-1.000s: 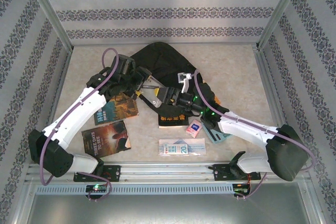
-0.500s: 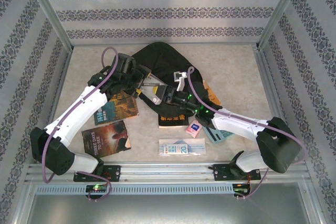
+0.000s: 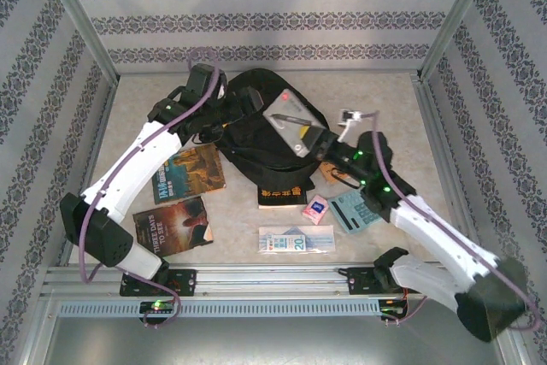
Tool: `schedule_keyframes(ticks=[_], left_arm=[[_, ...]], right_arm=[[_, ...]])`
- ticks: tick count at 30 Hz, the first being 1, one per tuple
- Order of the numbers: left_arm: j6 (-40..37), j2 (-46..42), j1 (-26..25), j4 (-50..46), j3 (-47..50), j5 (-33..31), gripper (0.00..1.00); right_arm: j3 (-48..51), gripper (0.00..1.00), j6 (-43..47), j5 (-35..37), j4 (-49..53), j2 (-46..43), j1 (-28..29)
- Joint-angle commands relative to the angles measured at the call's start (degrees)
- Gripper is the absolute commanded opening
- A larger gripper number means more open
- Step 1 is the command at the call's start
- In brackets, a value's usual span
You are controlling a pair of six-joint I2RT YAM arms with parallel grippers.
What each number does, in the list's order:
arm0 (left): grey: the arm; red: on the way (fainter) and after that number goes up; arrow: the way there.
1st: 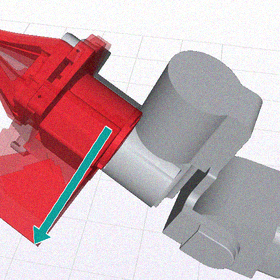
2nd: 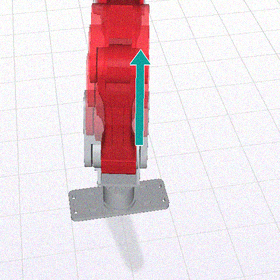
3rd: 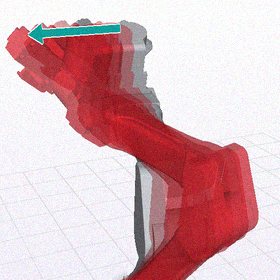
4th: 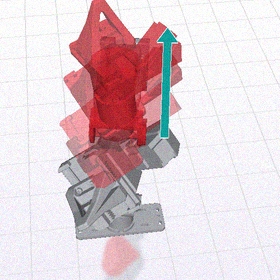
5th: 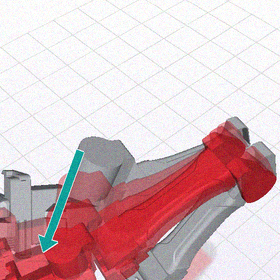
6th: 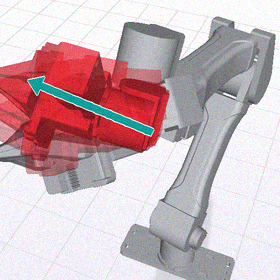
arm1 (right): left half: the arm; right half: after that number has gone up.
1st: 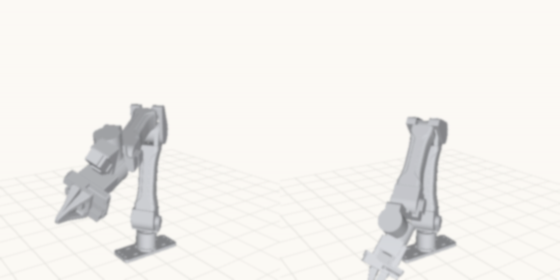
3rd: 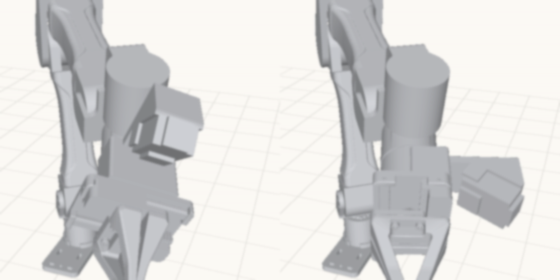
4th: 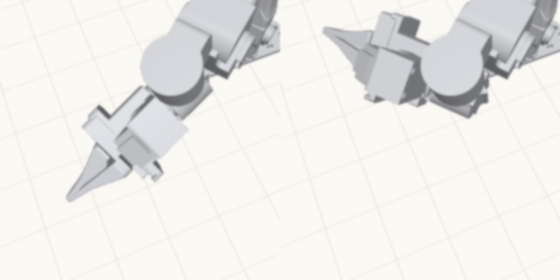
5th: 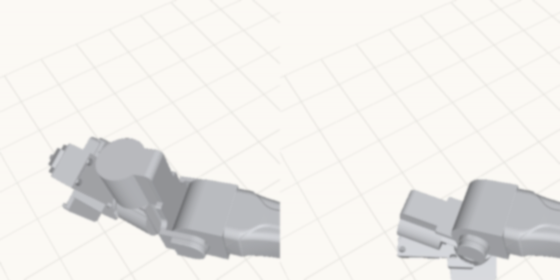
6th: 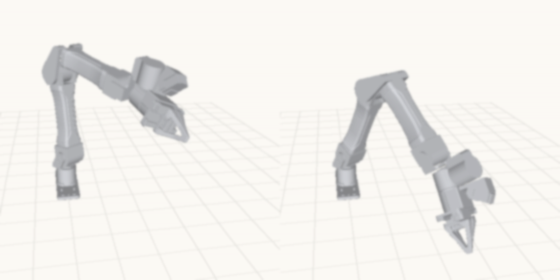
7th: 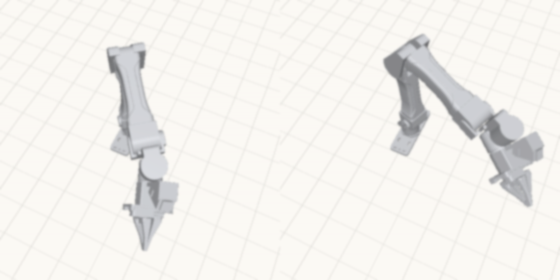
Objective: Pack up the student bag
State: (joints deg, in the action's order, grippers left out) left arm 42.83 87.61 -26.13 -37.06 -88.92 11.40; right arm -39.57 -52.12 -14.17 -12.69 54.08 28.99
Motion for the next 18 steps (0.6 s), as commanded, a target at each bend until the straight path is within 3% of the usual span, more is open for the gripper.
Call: schedule_keyframes(ticks=[1, 4, 9, 13, 18], left_arm=[[-24.4, 3.8, -0.6, 0.5, -0.1, 4.9, 0.92], [-34.8, 7.1, -2.4, 1.5, -0.9, 10.3, 0.9], [-50.9, 9.9, -6.9, 3.7, -0.9, 14.0, 0.92], [-56.9, 11.8, -7.8, 6.2, -1.0, 21.6, 0.94], [-64.2, 19.8, -9.1, -4.3, -9.7, 24.3, 0.92]], right_arm=[[0.6, 0.31, 5.2, 4.9, 15.5, -8.2, -2.7], [-1.2, 0.31, 8.4, 8.7, 26.9, -13.9, -4.9], [-3.2, 0.31, 9.4, 12.2, 39.9, -19.5, -8.8], [-5.1, 0.31, 10.7, 12.3, 45.9, -20.3, -10.0], [-7.6, 0.31, 12.3, 13.0, 49.3, -20.5, -10.5]])
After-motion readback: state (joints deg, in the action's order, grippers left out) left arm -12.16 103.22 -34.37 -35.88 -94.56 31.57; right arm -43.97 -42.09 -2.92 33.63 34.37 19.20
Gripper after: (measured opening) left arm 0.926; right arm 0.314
